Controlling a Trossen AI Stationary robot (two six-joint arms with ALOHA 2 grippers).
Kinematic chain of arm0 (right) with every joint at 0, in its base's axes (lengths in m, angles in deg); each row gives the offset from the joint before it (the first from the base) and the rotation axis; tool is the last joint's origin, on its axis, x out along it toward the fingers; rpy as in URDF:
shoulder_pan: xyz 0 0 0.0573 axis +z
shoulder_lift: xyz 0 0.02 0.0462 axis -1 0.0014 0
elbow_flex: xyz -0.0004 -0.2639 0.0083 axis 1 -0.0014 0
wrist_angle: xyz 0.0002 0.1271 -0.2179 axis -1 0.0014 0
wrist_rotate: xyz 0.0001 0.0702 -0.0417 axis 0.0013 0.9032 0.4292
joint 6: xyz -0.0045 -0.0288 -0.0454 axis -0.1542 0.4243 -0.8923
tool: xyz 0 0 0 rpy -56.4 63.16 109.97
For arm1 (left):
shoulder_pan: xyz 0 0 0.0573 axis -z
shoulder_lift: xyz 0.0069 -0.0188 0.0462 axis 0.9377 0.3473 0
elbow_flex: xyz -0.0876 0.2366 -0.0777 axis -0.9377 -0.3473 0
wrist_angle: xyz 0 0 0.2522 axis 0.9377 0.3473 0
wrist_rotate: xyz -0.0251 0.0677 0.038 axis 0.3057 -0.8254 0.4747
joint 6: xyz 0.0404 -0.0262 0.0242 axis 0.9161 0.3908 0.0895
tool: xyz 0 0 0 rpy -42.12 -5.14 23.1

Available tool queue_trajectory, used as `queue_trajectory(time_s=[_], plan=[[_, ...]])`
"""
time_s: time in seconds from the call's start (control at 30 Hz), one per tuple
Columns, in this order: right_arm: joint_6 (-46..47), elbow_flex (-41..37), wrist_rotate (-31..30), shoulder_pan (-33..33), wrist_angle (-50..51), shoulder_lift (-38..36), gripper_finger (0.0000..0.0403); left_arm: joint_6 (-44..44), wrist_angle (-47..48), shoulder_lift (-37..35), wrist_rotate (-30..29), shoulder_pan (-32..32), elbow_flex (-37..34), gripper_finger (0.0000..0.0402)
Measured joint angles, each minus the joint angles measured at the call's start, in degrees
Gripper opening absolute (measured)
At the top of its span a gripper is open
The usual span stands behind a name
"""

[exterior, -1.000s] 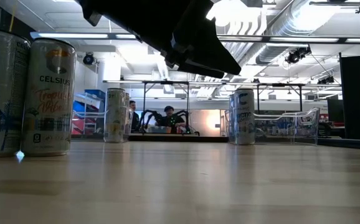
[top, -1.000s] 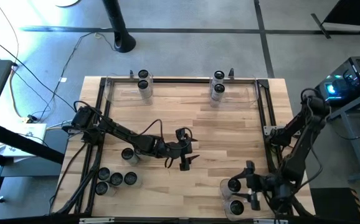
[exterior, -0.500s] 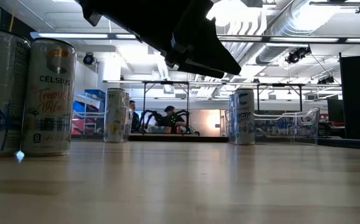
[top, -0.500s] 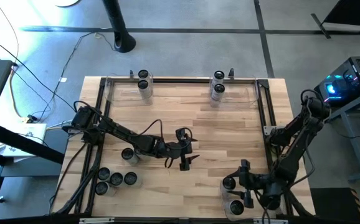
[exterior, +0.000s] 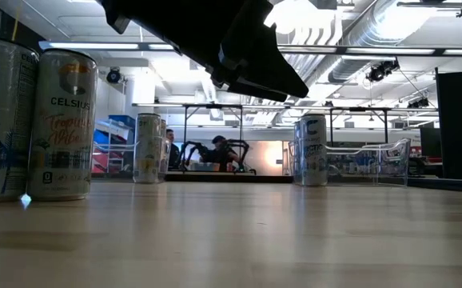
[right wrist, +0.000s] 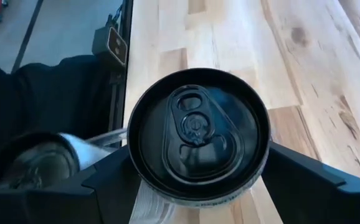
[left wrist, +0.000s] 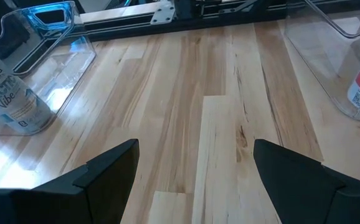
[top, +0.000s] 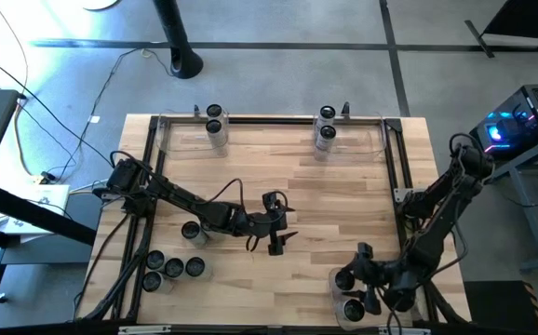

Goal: Sort soda cans
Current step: Put the white-pink soda can into the bottom right transparent bin, then adjust the bottom right transparent bin

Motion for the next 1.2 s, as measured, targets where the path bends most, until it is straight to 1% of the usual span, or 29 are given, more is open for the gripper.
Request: queue_trajectory(time_s=[0.2, 0.63, 0.73, 0.83, 0.9, 1.1, 1.2], plan=[[-4.95, 0.03, 0.97, 0.06, -0.77, -0.14, 0.0296, -0.01, 0.00, 0.00, 0.00, 0.00, 0.00, 0.0310], [-9.55, 6.98, -0.91, 1.32, 3.93, -1.81, 0.0296, -0.07, 0.09, 0.00, 0.00, 0.00, 0.00, 0.0310], [-10.77, 8.93, -2.92, 1.68, 6.43, -1.81, 0.0296, -0.07, 0.13, 0.00, 0.00, 0.00, 0.00, 0.0310], [-13.54, 11.75, -6.57, 2.12, 8.45, -1.81, 0.0296, -0.04, 0.13, 0.00, 0.13, 0.00, 0.00, 0.0310], [-14.96, 13.73, -8.89, 2.48, 10.94, -1.81, 0.0296, 0.40, -0.26, 0.00, 2.71, 0.00, -0.02, 0.0310], [-19.04, 19.04, -13.55, 2.50, 17.81, -1.81, 0.0296, 7.42, -8.80, 2.14, 18.70, -1.91, 0.02, 0.0310], [-21.00, 20.95, -16.21, 2.37, 19.97, -1.81, 0.0296, 11.18, -9.45, 4.25, 25.58, -3.35, 2.42, 0.0310]])
